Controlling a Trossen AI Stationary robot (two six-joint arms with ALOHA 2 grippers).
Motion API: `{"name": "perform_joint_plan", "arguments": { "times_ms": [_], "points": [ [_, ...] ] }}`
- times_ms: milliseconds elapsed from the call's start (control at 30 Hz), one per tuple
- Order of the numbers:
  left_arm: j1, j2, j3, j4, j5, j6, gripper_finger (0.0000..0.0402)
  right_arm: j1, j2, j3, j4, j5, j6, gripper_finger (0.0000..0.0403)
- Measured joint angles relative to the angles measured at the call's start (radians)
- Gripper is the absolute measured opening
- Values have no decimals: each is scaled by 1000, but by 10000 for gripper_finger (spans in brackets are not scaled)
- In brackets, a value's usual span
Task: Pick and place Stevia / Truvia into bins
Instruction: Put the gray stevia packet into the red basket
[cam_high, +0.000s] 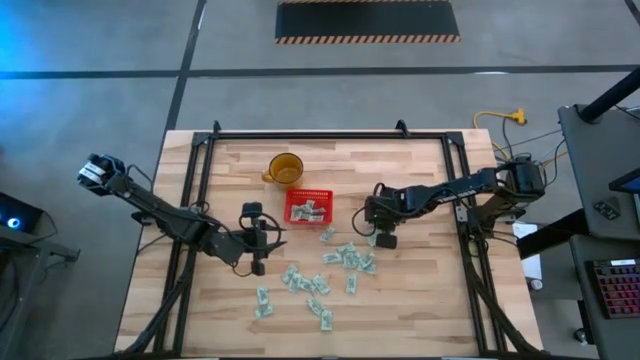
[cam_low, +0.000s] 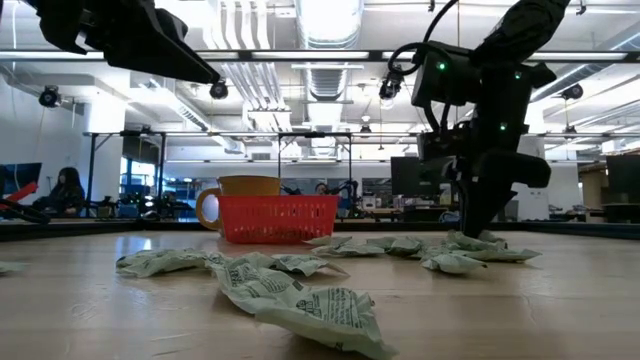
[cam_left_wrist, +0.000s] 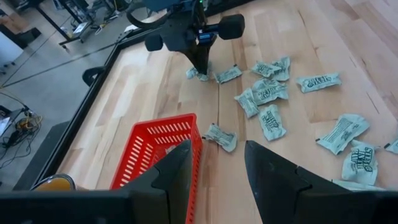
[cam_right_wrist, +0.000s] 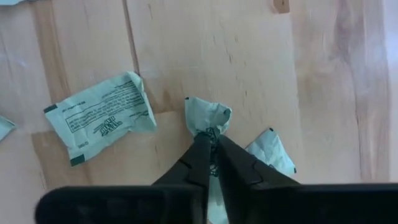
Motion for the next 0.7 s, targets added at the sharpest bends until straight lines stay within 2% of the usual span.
{"name": "perform_joint_plan", "arguments": {
  "times_ms": [200,433,567,700],
  "points": [
    [-1,0,0,-37,0,-12,132,0,-2,20,0,1,-36,9],
    [-1,0,0,-242,17,-181,132,0,-5,68,1,5,-80,9],
    [0,0,0,-339,126,-296,132,0,-5,103,14,73,-113,9],
    [-1,7,-2,-376,246,-394,132,0,-5,128,115,165,-190,9]
  ]
}}
